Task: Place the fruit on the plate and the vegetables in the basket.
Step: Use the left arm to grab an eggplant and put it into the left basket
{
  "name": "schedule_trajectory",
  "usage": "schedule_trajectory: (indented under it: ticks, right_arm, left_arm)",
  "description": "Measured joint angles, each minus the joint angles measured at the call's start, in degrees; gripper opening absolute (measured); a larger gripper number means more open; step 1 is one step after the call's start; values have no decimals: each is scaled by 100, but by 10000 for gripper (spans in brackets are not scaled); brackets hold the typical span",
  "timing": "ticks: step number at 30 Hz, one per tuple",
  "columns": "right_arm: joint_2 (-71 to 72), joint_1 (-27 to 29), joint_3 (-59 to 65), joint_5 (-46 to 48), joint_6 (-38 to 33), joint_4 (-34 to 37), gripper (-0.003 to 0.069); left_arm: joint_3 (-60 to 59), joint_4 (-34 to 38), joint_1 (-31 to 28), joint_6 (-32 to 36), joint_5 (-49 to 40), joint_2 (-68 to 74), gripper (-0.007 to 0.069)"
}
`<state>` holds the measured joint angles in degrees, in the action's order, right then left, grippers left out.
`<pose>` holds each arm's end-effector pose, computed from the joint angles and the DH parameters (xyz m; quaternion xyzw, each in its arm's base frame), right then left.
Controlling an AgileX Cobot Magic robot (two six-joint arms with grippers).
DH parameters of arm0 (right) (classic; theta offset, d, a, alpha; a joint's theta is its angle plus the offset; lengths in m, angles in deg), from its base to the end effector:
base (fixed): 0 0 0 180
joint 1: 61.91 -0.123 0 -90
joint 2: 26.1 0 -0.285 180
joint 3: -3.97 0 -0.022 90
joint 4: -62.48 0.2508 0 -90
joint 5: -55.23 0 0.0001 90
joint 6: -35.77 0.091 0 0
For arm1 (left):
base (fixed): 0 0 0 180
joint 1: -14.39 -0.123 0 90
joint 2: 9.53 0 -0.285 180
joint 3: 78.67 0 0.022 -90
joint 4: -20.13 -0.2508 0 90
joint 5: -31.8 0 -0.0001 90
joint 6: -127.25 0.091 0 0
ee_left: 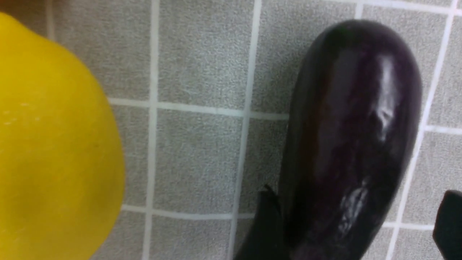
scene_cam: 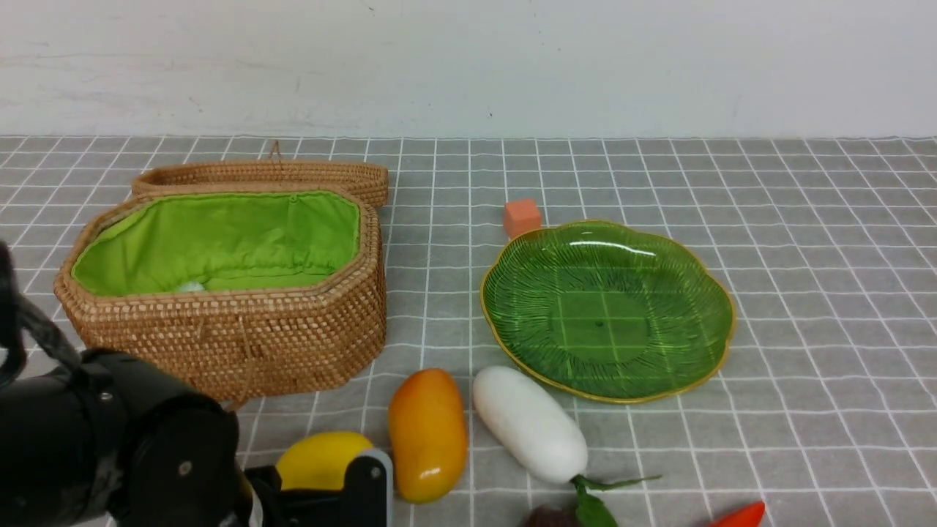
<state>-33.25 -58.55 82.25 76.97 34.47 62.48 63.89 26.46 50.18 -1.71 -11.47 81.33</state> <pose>0.0523 -0.0031 0.1734 0.0145 0.8046 -0.0241 0.5931 0.1811 -0.1390 0.1801 0.6573 0.7490 -0.0306 0.0781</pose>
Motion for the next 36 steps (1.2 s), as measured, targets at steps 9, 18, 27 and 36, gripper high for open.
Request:
schedule_trajectory:
  ticks: [9,18,27,36]
  right_arm:
    - [0,0,0,0,0,0,241]
    - [0,0,0,0,0,0,241]
    - [0,0,0,0,0,0,241]
    - [0,0,0,0,0,0,241]
  left_arm:
    - [0,42,0,0,73,122,527]
    - [0,44,0,-123,73,169,349]
    - [263,-515,0,-818,-582,-293,353]
    - [1796,-1238,-174,-1702,-2072,-1017,353]
